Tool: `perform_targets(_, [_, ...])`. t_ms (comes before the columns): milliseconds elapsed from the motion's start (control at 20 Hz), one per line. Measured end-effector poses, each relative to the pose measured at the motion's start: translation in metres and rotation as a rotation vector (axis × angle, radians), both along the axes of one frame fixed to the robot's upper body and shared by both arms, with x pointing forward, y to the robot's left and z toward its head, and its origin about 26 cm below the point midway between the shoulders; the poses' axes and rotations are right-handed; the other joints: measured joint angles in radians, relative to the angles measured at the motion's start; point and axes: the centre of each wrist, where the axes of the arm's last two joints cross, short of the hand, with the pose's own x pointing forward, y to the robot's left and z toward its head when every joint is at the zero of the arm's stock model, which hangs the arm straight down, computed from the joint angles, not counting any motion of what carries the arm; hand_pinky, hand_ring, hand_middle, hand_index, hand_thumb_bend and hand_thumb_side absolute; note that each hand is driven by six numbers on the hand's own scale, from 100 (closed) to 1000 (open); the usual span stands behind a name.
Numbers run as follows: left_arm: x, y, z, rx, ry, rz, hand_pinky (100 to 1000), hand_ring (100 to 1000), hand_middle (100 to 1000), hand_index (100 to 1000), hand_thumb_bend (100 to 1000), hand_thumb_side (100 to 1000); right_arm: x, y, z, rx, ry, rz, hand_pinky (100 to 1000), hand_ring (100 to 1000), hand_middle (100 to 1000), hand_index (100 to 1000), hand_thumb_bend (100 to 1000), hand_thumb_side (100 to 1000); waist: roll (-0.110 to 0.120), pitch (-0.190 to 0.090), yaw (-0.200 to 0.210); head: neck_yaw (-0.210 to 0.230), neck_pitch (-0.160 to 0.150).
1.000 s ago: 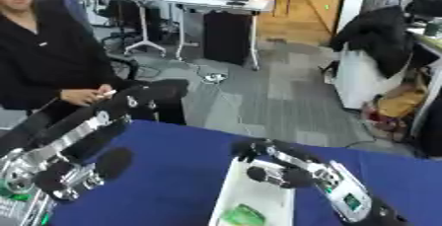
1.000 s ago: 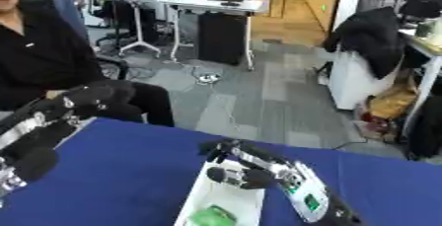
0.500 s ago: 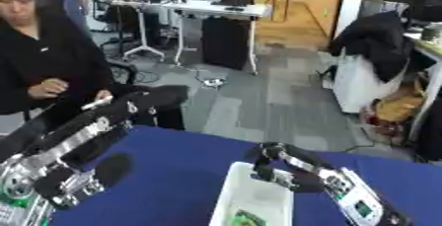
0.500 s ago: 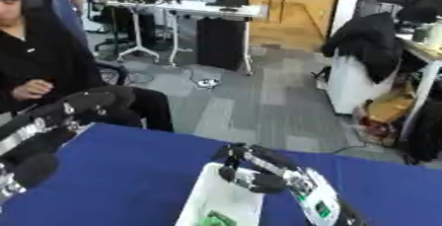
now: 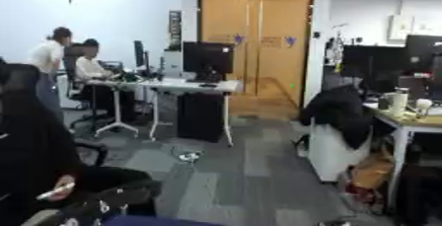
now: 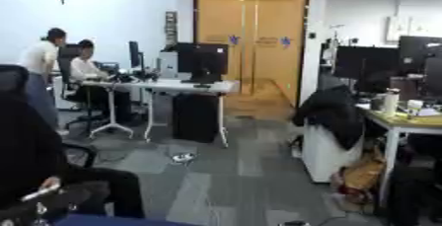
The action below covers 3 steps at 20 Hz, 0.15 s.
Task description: Pick up objects on the table and place them in the box.
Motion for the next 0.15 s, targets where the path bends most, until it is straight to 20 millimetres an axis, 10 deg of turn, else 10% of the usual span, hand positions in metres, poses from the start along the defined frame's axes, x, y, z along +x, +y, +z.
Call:
perform_targets(50, [0.000,0.001,-0.001,0.002,0.001,0.005,999,1000,1000,1000,100,876,-0.011,0.003,0.016,0.010,-0.053,0.007,255,396,431,606,149,973,0.000,-0.004,-0.005,0.000,-0.006])
perform_targets(150, [-0.001,0.003,-0.003,0.005,-0.002,0.007,996,1000,1000,1000,100,850,-0.033,0.006,0.041,-0.002,-0.162,-0.010,258,395,405,540,225,743,0.001,-0.008,-0.013,0.000,-0.006])
